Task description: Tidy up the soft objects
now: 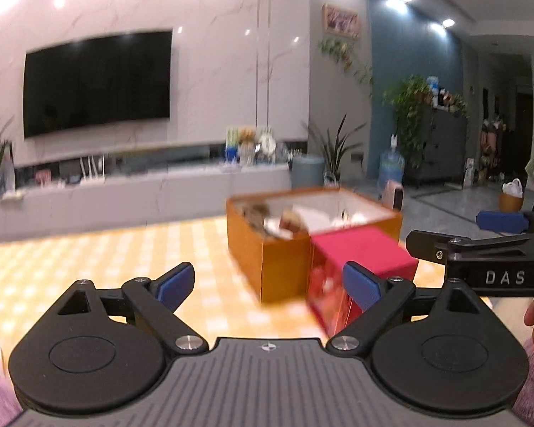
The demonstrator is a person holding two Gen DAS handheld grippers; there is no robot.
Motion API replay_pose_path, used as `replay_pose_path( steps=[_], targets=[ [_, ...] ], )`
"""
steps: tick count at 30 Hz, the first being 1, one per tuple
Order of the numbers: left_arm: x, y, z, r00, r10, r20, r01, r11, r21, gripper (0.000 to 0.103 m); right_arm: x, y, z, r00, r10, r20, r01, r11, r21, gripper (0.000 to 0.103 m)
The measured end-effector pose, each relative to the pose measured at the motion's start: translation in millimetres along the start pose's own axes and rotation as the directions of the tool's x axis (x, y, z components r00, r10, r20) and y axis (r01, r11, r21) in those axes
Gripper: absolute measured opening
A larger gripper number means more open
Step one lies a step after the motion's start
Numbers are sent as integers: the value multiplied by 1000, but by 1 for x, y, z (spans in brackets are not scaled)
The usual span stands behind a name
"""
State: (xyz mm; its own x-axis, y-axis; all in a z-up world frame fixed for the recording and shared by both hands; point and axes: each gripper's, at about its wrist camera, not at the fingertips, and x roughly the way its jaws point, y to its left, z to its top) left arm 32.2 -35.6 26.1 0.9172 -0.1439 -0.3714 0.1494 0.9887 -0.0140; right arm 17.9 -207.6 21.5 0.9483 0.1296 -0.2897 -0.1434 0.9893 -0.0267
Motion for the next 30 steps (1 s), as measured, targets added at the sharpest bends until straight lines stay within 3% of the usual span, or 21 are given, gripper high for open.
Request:
replay_pose_path(
  steps=[8,14,30],
  targets=[
    [18,18,-32,988,104,-113,-107,994,-18,103,32,1,-30,994,-3,-108,-2,999,-47,100],
    [21,20,-52,977,133,-168,-135,991,-5,103,49,-8,-42,987,-15,-162,12,1000,-22,100],
    [15,16,-48,982,136,-134,-138,990,-10,103,45,-9,-44,989,-5,-147,2,1000,-16,100]
  ],
)
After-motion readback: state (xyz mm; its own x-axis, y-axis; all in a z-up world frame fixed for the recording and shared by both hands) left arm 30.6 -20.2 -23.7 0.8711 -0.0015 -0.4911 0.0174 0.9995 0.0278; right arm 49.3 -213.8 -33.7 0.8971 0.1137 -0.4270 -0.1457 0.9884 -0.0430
